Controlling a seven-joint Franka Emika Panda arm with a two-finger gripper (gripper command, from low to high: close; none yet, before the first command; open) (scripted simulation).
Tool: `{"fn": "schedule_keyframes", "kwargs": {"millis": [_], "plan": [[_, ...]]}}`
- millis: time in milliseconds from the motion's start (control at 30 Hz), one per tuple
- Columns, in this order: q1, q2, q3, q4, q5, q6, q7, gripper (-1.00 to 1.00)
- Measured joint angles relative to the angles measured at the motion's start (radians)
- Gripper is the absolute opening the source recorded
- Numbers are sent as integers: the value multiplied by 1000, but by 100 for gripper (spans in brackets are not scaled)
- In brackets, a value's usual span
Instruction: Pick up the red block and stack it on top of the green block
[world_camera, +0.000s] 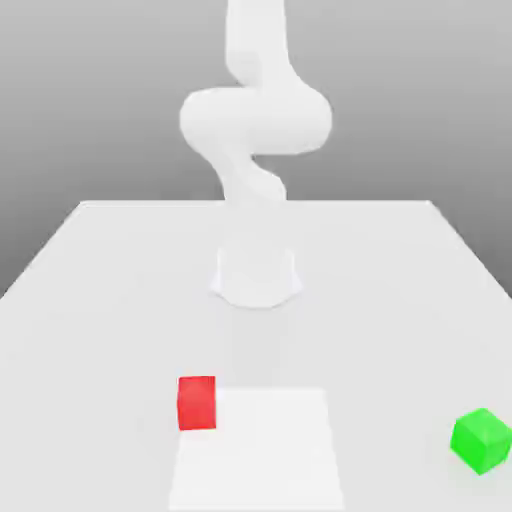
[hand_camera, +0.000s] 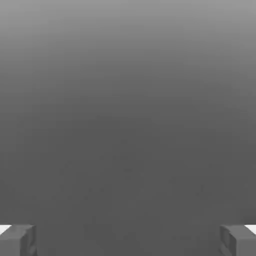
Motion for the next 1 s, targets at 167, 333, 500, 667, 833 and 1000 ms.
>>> {"fn": "schedule_keyframes", "kwargs": {"millis": [167,333,500,667,833,1000], "plan": [[19,178,-75,-126,28,115,-90,0],[30,356,-129,-250,45,228,-172,0],[18,553,-165,-385,30,358,-239,0],[-14,731,-176,-467,-4,487,-268,0],[-42,863,-123,-451,92,597,-342,0],[-93,943,-59,-441,145,663,-379,-100]]}}
